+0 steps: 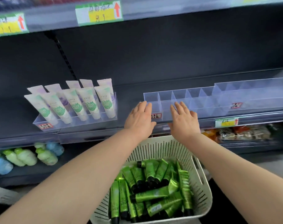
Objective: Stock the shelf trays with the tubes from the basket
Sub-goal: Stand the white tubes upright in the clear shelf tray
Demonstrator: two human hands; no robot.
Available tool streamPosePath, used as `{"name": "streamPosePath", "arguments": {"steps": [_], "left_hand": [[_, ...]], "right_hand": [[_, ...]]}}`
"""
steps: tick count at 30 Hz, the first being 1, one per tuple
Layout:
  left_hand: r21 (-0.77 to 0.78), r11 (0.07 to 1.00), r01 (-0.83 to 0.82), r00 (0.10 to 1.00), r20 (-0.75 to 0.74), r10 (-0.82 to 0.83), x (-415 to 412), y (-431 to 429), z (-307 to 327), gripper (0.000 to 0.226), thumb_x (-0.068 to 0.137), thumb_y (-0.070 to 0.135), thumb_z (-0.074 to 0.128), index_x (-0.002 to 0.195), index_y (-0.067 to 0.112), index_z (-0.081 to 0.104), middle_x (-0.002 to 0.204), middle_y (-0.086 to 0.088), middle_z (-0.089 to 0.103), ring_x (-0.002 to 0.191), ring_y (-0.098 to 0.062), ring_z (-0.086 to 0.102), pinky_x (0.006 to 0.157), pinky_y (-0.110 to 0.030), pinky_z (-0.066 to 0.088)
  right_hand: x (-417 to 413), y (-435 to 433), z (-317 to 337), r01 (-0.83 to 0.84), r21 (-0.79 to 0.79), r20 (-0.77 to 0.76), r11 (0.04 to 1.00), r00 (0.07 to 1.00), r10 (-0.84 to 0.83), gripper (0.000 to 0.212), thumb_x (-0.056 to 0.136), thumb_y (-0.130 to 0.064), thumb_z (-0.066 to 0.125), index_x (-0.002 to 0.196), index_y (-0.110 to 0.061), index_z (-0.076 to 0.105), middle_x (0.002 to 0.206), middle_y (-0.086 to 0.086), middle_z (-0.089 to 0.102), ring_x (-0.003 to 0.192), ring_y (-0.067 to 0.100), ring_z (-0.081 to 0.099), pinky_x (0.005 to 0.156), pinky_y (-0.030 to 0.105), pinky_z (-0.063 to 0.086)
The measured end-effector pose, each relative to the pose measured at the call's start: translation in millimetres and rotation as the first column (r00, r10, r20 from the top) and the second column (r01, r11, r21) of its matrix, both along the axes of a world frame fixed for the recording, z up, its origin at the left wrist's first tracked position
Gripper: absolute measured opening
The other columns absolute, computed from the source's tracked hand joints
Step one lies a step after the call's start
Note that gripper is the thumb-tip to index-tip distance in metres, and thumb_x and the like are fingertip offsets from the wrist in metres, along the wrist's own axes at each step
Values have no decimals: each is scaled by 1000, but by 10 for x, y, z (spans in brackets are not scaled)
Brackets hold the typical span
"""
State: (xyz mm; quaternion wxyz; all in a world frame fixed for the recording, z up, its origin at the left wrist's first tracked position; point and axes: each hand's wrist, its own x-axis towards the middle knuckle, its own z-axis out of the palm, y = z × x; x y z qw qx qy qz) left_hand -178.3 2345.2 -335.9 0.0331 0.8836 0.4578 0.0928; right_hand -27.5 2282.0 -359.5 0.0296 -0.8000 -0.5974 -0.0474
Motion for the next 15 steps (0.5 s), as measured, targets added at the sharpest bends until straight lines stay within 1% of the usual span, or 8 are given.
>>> {"name": "streamPosePath", "arguments": {"steps": [2, 3, 5, 7, 8, 11, 13, 15], "left_hand": [[-25, 1000, -11, 1000, -12, 11, 144, -11, -12, 72, 96, 38, 54, 152, 15, 17, 159, -6, 12, 147, -24, 9, 118, -37, 15], [-34, 999, -8, 1000, -24, 7, 190, -18, -4, 70, 96, 38, 54, 151, 15, 18, 159, -6, 12, 147, -25, 10, 118, -37, 15], [-28, 1000, 5, 999, -54, -7, 226, -25, 3, 66, 96, 37, 54, 150, 16, 22, 157, -7, 17, 146, -26, 14, 117, -38, 17], [-25, 999, 25, 996, -91, -27, 216, -25, -13, 63, 96, 37, 53, 149, 17, 25, 154, -7, 24, 143, -27, 20, 117, -39, 18], [-35, 999, 33, 992, -119, -37, 204, -34, -30, 64, 96, 37, 52, 150, 18, 24, 153, -7, 27, 143, -26, 21, 117, -40, 18], [-69, 997, 36, 973, -225, -51, 152, -62, -76, 71, 96, 38, 52, 153, 19, 14, 153, -7, 29, 145, -27, 19, 119, -45, 13], [-70, 997, 34, 966, -255, -51, 119, -43, -56, 70, 96, 36, 53, 152, 20, 14, 151, -9, 32, 142, -28, 27, 119, -45, 14], [-48, 998, 33, 964, -264, -44, 66, -17, -31, 65, 96, 35, 54, 149, 20, 21, 147, -11, 38, 139, -29, 32, 119, -45, 16]], "right_hand": [[139, 20, 12, -8, -10, 16, 1000, 1000, 8, 73, 95, -29, 44, 152, -13, 1, 160, 4, 0, 147, 22, -6, 116, 44, 14], [191, 14, 35, -1, -8, 15, 1000, 1000, 2, 74, 96, -29, 44, 152, -12, 0, 160, 4, -1, 147, 22, -6, 116, 44, 13], [255, -30, 70, 23, -3, 22, 1000, 999, -23, 74, 96, -31, 43, 152, -12, -1, 160, 4, -1, 147, 22, -6, 116, 44, 12], [287, -77, 101, 47, -30, 17, 998, 999, -46, 74, 96, -33, 43, 152, -11, -1, 160, 5, -2, 147, 23, -6, 116, 46, 12], [296, -97, 110, 55, -59, 0, 997, 998, -55, 74, 97, -32, 43, 152, -10, -1, 160, 5, -3, 147, 23, -6, 116, 47, 12], [291, -144, 80, 61, -124, -54, 990, 996, -68, 72, 97, -28, 42, 152, -12, -1, 160, 3, -2, 147, 21, -4, 116, 48, 12], [267, -160, 77, 41, -126, -89, 991, 995, -52, 71, 96, -25, 42, 152, -13, 0, 160, 2, 0, 147, 21, -2, 116, 48, 15], [210, -167, 86, 14, -114, -99, 993, 995, -25, 71, 96, -24, 43, 153, -14, 1, 160, 0, 2, 147, 21, 0, 115, 47, 18]]}}
